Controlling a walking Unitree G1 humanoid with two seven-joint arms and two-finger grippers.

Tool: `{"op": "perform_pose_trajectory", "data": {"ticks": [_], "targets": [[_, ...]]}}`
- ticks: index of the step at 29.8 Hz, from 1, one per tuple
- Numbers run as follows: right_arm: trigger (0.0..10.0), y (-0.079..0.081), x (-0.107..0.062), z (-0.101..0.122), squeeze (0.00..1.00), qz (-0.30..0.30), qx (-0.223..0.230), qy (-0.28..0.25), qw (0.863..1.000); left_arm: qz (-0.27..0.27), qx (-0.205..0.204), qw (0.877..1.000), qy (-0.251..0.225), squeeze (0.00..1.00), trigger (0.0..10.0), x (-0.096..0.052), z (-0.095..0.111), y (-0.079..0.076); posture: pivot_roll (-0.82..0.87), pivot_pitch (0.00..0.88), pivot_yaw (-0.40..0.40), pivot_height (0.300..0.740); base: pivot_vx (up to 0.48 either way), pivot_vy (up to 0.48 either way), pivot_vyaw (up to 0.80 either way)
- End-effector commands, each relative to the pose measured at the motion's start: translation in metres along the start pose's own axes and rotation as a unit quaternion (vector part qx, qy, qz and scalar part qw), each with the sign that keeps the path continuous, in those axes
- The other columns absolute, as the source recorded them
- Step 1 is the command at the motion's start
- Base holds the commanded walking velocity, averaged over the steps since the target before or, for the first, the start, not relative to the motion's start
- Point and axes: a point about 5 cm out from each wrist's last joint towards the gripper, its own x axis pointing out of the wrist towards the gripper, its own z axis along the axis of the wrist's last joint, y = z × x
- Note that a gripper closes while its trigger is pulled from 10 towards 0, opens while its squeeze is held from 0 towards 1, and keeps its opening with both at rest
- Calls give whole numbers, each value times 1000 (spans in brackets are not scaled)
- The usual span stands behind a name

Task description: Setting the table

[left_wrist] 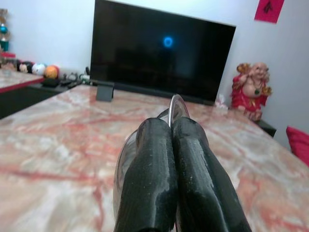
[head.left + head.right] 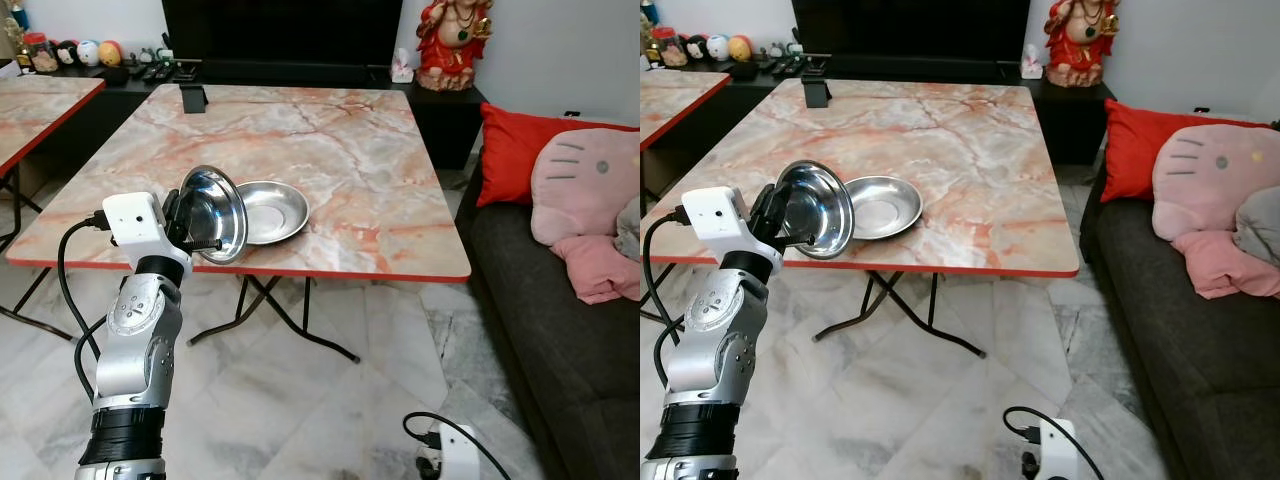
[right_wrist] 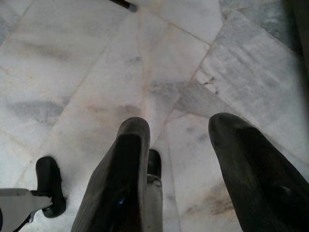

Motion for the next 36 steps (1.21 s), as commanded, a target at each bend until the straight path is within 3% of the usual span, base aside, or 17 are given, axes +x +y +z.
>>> {"op": "perform_pose_trajectory", "data": {"ticks": [1, 27, 31, 36], "targets": [[10000, 2, 0, 0, 0, 3, 7, 0, 1000, -4, -6, 1000, -8, 0, 10000, 5, 6, -1, 55, 0, -28, 740, 311, 0, -400], [10000, 19, -1, -9, 0, 3, -1, 3, 1000, -5, -13, 1000, -25, 0, 10000, 10, 14, -6, 60, 0, -25, 740, 326, 0, -33], [10000, 31, 0, -2, 0, 8, -3, -1, 1000, -13, -28, 999, -23, 0, 10000, 10, 14, -7, 59, 0, -25, 740, 311, 0, 0], [10000, 32, 0, -1, 0, 8, -3, -2, 1000, -14, -62, 998, -13, 0, 10000, 11, 12, -7, 59, 0, -22, 740, 0, 0, 0]]}}
